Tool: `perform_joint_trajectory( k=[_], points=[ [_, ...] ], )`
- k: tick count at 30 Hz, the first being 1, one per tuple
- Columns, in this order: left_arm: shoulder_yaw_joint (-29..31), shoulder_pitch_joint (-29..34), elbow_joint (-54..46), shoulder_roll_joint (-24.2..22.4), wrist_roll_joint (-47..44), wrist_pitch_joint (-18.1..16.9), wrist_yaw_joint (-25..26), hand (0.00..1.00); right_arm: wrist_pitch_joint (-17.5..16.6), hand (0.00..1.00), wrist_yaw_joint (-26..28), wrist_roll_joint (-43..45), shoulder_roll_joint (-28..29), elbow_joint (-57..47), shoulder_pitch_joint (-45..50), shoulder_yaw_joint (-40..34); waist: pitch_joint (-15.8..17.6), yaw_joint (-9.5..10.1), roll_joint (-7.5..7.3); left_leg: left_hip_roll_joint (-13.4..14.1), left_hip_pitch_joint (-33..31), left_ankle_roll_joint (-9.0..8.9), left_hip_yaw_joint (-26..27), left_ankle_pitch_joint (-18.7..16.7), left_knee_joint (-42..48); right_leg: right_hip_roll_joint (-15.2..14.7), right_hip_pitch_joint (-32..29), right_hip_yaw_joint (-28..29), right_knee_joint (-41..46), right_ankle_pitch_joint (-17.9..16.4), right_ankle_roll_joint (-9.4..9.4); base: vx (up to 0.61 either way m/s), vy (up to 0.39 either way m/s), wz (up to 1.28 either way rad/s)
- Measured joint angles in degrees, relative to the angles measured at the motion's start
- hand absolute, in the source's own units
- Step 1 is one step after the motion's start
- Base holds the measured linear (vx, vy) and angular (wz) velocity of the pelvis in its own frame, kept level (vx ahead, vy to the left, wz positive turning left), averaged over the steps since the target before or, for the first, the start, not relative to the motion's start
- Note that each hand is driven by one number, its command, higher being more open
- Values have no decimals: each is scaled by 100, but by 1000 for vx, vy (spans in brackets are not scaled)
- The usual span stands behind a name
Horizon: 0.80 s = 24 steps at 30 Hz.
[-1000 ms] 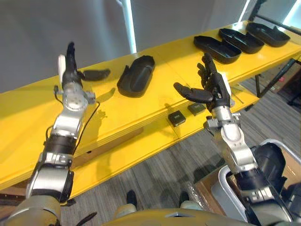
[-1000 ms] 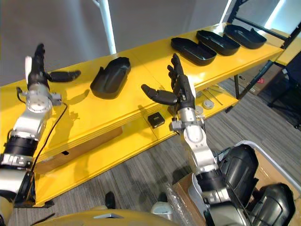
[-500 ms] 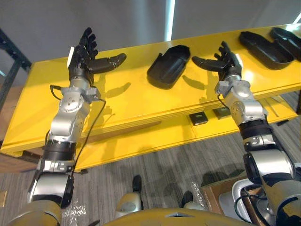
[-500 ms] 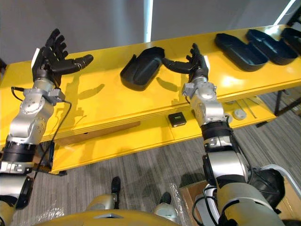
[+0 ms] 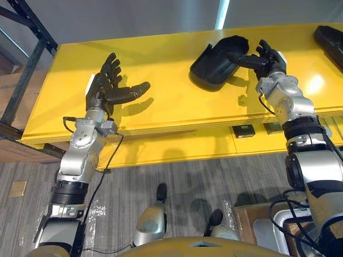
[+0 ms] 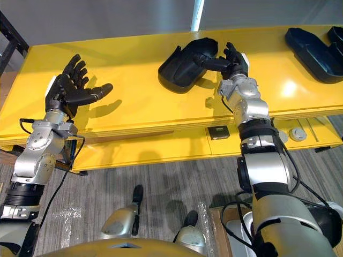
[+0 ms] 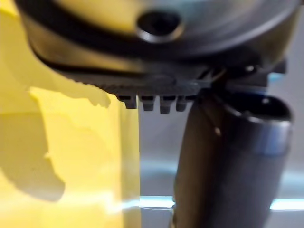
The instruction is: Walk over and take three plastic housings, then place them on the shelf
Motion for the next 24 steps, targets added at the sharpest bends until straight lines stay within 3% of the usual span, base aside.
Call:
perform_joint_trajectory(
  k=[7, 11, 16, 20, 24],
  points=[
    [-7, 135, 0, -1, 0, -40, 1, 100, -2, 100, -66, -2, -174, 28, -113, 12, 194, -16, 12, -38, 28, 42, -17, 36, 4, -57, -2, -22, 128, -81, 22, 6, 1, 2],
    [-15, 276, 0, -14, 0, -63, -42, 100, -70, 100, 274, -27, -200, 261, -274, 48, 211, -35, 44, -56, 52, 40, -34, 33, 3, -96, -13, -34, 233, -141, 22, -13, -7, 3],
    [-22, 282, -1, -13, -2, -140, -129, 100, -458, 100, 525, -28, -226, 417, -694, 397, 354, -28, 220, -56, 21, 28, -78, 19, 1, -108, -47, -86, 295, -149, 26, -57, -11, 3],
    [-21, 366, -1, -12, -17, -145, -165, 100, -676, 100, 718, -20, -235, 417, -842, 484, 358, 6, 227, -59, -11, 24, -114, 29, 2, -105, -63, -104, 314, -167, 18, -29, -30, 5],
    [-22, 404, 0, -12, -28, -156, -226, 100, -675, 100, 1003, -16, -391, 417, -873, 486, 358, 38, 227, -91, -22, 40, -131, 41, 5, -132, -60, -126, 325, -178, 25, 5, -23, 5]
  ],
)
